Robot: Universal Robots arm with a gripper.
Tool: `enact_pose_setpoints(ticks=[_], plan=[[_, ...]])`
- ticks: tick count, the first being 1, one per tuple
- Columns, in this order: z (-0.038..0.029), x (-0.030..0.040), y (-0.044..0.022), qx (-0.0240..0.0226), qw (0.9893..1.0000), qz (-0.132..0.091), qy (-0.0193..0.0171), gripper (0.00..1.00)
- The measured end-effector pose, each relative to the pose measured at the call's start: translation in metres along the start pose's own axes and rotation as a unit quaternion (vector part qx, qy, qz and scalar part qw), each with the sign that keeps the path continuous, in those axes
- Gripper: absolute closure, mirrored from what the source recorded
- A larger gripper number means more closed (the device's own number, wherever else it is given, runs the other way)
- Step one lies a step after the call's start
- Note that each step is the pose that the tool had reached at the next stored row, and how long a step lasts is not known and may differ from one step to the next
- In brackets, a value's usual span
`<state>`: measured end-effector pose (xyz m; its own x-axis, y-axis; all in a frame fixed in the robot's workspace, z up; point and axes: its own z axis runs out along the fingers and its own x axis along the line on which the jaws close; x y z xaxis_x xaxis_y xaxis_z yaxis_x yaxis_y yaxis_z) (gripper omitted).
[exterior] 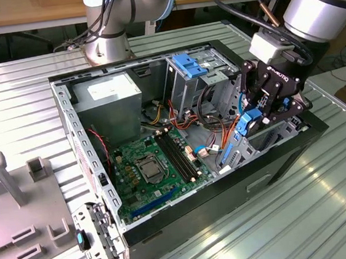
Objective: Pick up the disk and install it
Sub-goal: 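Insert the disk into the insertion slot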
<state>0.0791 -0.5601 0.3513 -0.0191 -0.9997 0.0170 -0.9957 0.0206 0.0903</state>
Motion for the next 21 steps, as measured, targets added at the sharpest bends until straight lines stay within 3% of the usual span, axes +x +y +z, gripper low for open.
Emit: enact_pose_setpoints(ticks=[5, 8, 13, 17, 21], plan=[[0.0001, 0.0, 0.0, 0.0, 1.0, 0.0, 0.0, 0.62], [0.0, 0.0, 0.0, 0.0, 1.0, 0.0, 0.0, 0.5], [0.0, 0.0, -0.0004, 0.0, 1.0, 0.0, 0.0001, 0.5], [0.0008, -0.0003, -0.0118, 0.0008, 1.0, 0.0, 0.0, 0.5], [0.0018, -0.0003, -0.0162, 0.009, 1.0, 0.0, -0.0001, 0.5]])
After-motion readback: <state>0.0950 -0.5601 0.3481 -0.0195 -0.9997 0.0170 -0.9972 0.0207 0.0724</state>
